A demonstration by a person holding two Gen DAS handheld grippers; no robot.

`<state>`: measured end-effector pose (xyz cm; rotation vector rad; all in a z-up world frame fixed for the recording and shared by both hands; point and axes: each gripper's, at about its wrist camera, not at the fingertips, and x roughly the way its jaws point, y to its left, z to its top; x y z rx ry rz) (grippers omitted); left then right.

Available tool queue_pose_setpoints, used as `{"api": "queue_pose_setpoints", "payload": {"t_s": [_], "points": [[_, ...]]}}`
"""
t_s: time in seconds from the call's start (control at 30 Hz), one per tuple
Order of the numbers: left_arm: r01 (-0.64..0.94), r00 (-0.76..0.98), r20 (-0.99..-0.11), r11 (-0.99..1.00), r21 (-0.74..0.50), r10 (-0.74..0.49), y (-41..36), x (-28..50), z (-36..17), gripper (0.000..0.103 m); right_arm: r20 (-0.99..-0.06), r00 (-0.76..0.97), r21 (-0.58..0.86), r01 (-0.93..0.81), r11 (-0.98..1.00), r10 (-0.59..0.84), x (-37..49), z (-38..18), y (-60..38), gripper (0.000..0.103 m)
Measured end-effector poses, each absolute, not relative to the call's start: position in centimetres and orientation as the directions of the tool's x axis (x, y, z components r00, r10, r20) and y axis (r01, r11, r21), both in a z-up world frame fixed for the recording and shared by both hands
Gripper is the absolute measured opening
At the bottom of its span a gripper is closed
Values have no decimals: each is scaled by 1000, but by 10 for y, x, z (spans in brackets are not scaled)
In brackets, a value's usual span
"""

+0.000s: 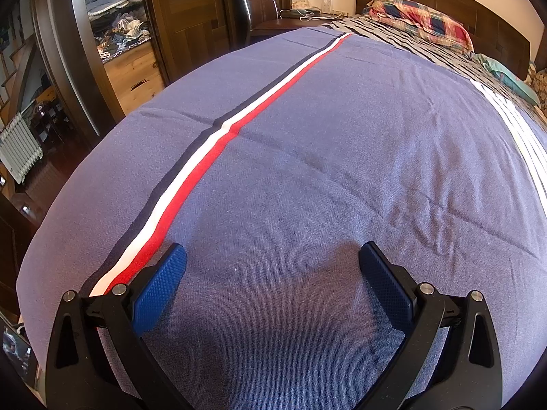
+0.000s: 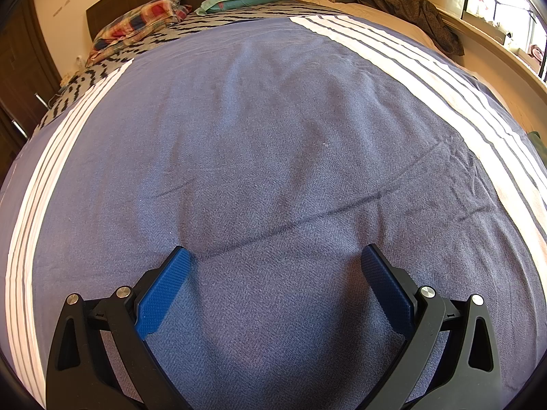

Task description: Collect trash

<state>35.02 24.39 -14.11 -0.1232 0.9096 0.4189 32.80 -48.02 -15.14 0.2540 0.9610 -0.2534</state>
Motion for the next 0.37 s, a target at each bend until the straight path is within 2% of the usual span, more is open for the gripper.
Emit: {"api": "queue_pose_setpoints", "payload": {"t_s": [0.37], "points": [[-403,529,-789,911,91,313,241,351,-140,97,-830,548,101,323,941,-99,328,-152,-481,101]]}}
